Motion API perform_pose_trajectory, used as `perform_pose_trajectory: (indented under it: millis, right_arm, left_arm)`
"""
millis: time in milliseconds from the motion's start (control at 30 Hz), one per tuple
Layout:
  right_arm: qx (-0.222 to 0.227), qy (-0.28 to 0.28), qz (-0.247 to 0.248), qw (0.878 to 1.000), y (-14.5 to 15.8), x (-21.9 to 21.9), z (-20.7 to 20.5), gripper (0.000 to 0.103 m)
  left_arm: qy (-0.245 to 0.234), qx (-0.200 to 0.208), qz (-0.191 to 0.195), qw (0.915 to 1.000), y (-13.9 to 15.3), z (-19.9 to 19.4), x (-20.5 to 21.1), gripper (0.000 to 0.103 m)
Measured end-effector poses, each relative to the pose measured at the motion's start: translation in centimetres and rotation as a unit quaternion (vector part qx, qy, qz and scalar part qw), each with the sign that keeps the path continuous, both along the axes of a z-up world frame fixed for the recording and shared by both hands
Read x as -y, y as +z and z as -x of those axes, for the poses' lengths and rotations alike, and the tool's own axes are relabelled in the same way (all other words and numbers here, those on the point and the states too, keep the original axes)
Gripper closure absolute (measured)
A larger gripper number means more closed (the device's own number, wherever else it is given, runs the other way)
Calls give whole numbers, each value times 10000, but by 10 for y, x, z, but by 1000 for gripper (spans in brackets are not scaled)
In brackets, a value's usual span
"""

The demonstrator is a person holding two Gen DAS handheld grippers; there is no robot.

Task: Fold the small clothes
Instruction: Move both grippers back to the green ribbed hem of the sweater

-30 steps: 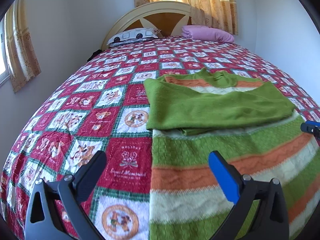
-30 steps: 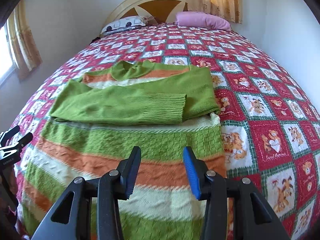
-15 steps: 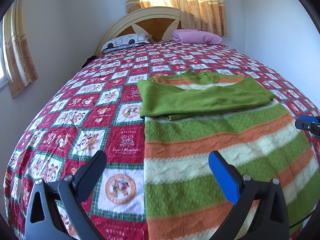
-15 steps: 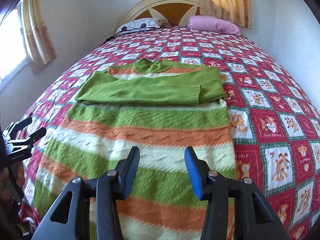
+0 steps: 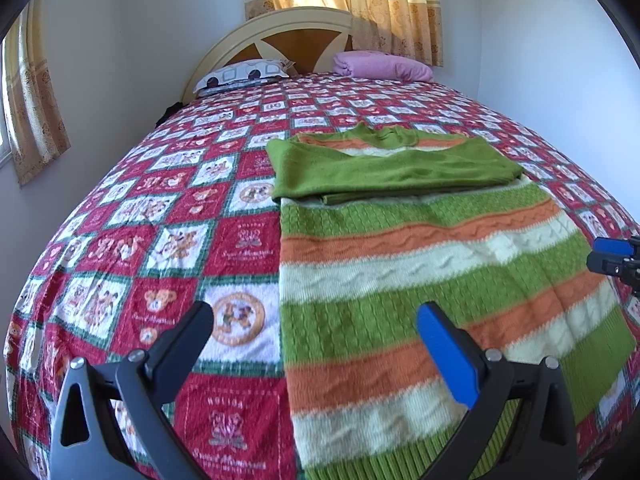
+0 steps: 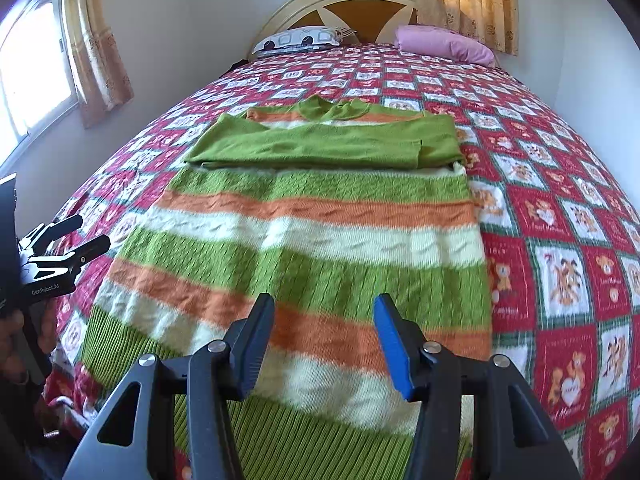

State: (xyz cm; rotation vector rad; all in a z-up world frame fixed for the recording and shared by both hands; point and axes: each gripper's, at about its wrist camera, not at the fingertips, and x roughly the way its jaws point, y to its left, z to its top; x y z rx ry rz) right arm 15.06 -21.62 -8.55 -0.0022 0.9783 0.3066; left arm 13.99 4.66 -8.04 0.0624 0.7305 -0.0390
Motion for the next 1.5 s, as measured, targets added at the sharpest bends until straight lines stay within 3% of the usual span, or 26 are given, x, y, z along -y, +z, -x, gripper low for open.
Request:
perform_pose_trajectory:
  millis: [567,1100,1367,1500]
  right_arm:
    - [-244,41,-83,9997,-9,2,50,49]
    - [-464,-128,6,9988,-22,18,76,49]
    - [-537,-446,-17,9976,-23,43,74,49]
    - [-591,-597,-47,9965,-25,57,73,49]
  left_arm:
    - [-101,-134,112,9998,-4,50,-8,0]
    - [-142,-614,318,9975,-30,74,-21,0]
    - [-268,-904,729,9929,-41,79,-22,16]
    - [-424,-1074,957,9887,-48,80,-18,37]
